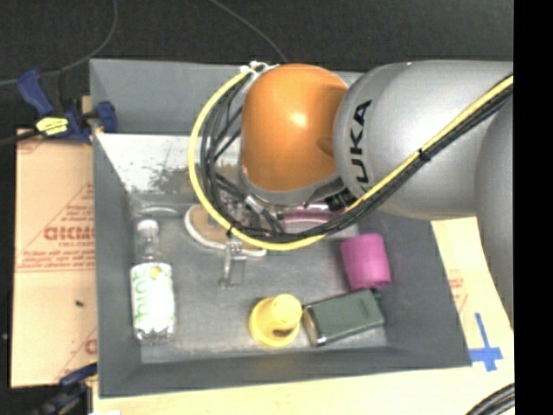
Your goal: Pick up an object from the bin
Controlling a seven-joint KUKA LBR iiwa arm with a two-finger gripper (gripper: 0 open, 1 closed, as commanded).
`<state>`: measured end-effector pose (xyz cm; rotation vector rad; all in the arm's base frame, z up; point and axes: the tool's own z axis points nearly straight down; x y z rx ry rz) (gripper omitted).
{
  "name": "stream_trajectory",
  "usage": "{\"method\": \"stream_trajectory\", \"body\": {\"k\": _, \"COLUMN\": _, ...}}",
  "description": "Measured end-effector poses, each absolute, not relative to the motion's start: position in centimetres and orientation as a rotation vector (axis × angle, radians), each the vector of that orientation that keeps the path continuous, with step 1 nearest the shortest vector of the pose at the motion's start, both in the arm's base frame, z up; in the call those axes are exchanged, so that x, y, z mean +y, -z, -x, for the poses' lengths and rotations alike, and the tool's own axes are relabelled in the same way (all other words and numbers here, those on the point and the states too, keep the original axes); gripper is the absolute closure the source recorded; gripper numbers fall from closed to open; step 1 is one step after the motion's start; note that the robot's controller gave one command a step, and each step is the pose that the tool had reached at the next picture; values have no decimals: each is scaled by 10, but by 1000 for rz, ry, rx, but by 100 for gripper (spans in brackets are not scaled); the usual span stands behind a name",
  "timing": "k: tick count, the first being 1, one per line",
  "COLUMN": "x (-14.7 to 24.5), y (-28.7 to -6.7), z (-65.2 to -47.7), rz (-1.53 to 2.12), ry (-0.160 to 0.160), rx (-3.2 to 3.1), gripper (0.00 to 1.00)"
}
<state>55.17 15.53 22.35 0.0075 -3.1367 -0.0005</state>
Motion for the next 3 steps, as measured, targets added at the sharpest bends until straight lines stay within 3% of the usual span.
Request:
{"method": "stream_trajectory", "body": {"k": 1, "x": 154, "y": -228, "z": -553, "rz": 0, "ry": 3, "rx": -3145, "gripper": 0}}
{"method": "stream_trajectory", "body": {"k": 2, "x": 105, "y": -158, "z": -570, "rz": 86, "ry": 2, "rx": -3139, "gripper": 0}}
{"method": "stream_trajectory", "body": {"k": 3, "x": 115, "y": -178, "z": -597, "rz": -253, "ry": 2, "rx": -3137, "gripper": 0}}
